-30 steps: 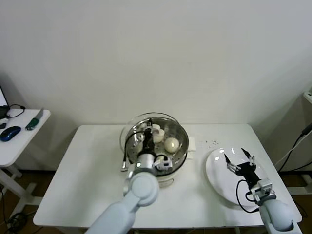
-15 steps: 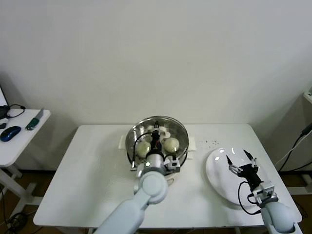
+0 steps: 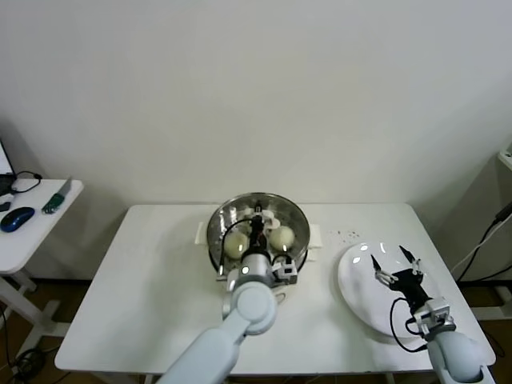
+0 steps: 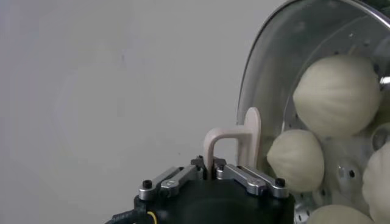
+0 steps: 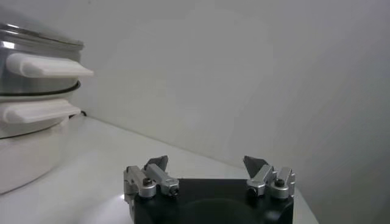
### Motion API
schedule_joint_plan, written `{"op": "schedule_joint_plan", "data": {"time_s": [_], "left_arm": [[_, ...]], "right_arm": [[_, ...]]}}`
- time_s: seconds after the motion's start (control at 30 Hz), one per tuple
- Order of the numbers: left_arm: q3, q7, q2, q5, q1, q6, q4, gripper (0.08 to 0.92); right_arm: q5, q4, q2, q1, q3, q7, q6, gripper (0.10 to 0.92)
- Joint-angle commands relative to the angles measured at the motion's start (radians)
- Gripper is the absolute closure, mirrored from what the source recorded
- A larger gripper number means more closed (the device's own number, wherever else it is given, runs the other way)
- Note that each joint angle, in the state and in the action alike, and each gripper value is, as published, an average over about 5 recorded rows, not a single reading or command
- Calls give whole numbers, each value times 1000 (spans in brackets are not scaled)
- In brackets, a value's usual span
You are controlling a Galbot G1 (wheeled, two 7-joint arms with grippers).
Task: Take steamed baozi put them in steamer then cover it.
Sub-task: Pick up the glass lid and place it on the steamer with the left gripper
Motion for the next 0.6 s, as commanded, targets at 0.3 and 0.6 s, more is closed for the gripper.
{"op": "schedule_joint_plan", "data": {"time_s": [0.3,0.6], "left_arm": [[-1,-4,1,12,4,49,17,850],[4,13,30,-6,28,49,-41,834]], "right_arm": [[0,-1,2,-2,5,-6,6,203],[2,-2,2,-2,9,-13,4,203]]}}
